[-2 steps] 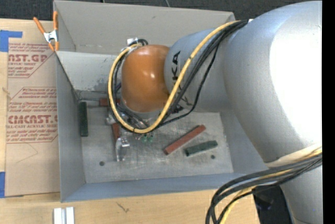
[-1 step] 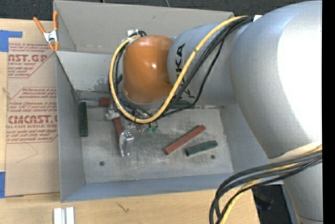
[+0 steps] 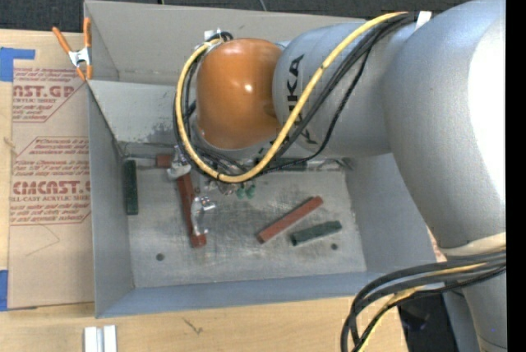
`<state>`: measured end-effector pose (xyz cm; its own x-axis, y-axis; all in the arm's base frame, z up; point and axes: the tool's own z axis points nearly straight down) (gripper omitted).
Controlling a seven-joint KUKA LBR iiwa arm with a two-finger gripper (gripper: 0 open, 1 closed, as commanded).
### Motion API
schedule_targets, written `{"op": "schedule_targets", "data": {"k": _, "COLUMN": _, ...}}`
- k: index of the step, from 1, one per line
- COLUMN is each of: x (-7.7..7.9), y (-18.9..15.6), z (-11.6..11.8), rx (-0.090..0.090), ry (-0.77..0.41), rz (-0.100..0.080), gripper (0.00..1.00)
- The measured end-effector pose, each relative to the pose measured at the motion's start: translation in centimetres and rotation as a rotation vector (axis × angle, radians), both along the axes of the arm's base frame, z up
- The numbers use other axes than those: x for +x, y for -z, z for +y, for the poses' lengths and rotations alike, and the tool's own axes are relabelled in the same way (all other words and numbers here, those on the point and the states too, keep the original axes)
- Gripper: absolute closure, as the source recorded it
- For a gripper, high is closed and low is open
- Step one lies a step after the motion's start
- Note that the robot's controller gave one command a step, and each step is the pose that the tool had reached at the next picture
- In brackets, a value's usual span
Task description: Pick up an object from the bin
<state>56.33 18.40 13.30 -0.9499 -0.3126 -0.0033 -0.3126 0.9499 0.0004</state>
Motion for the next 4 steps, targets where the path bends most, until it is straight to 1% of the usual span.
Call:
{"op": "schedule_targets", "data": {"k": 1, "x": 0.9, "y": 4.3, "z": -0.8, "rx": -0.001, "ry": -0.305, "rz": -0.001, "gripper": 0.0}}
{"op": "schedule_targets", "data": {"k": 2, "x": 1.4, "y": 5.6, "z": -0.4, "rx": 0.005, "ry": -0.5, "rz": -0.017, "gripper": 1.0}}
{"op": "schedule_targets", "data": {"k": 3, "x": 1.4, "y": 5.6, "z": -0.4, "rx": 0.005, "ry": -0.499, "rz": -0.017, "gripper": 1.0}}
{"op": "schedule_targets", "data": {"k": 4, "x": 1.3, "y": 5.4, "z": -0.4, "rx": 0.004, "ry": -0.5, "rz": -0.012, "gripper": 1.0}}
